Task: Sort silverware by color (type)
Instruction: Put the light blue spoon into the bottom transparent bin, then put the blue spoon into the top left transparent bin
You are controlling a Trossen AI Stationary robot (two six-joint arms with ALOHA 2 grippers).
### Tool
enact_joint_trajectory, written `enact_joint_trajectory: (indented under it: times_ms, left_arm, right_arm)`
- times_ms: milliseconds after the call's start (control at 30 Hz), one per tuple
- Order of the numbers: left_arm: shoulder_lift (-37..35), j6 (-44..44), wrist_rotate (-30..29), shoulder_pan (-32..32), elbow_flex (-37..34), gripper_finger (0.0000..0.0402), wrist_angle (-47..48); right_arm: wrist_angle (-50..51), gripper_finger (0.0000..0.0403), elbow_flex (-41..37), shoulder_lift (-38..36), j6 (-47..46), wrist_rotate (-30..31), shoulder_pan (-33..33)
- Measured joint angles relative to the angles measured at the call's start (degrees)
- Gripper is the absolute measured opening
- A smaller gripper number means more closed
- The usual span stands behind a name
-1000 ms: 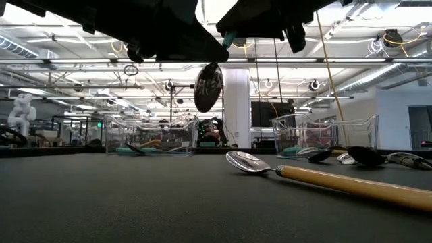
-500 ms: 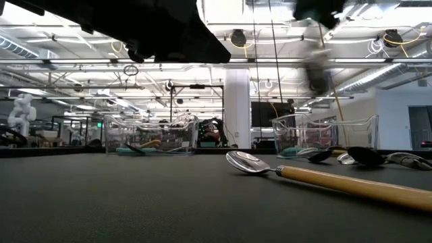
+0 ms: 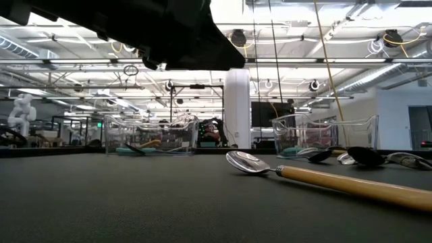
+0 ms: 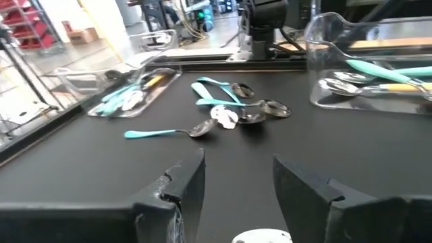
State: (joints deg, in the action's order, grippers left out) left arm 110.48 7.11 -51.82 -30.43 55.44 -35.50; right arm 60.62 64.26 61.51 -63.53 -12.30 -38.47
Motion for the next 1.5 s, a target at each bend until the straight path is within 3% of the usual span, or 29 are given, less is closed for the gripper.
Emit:
enact_joint_trajectory:
  times_ms: [233,567,667,800,967,1033,1100,1233,1400,1500]
  left_arm:
    - [0.0,0.04,4.09,0.04,0.0,0.0171,0.0]
    - [0.0,0.04,4.1,0.82,-0.02,0.0171,-3.16]
    - [0.0,0.04,4.11,1.32,-0.02,0.0171,-3.14]
    - [0.0,0.07,3.61,1.96,-0.04,0.0171,-3.2]
    - [-0.01,0.07,0.83,3.91,-0.04,0.0171,-5.25]
    - [-0.3,0.12,1.08,5.15,-0.04,0.0171,-5.84]
    - [-1.04,1.3,4.91,6.86,-0.04,0.0171,-5.52]
    - [-2.98,3.04,13.08,11.39,-0.04,0.0171,-2.34]
    - [-3.45,-0.1,15.11,16.96,-0.04,0.0171,-1.01]
    - [-3.48,-0.11,17.48,19.94,-0.04,0.0171,-0.17]
  right_arm:
    - [-2.17,0.0068,-6.82,2.59,-12.45,-1.8,-8.99]
    - [-13.71,0.0134,-9.56,3.25,-14.14,-4.23,-11.9]
    - [-13.7,0.0147,-9.54,2.2,-12.87,-1.01,-11.9]
    - [-14.34,0.0152,-9.54,0.85,-3.85,9.02,-10.91]
    - [-15.79,0.0153,-9.52,-0.9,9.91,32.65,-5.0]
    - [-14.88,0.0153,-9.52,-1.58,11.37,41.88,-1.05]
    - [-12.65,0.0153,-9.49,-1.92,10.08,46.65,3.97]
    - [-5.09,0.0153,-9.49,-0.85,9.71,44.29,15.22]
    - [3.86,0.0153,-9.88,3.49,10.25,38.69,27.82]
    - [3.96,0.0153,-12.0,5.41,11.86,33.42,32.78]
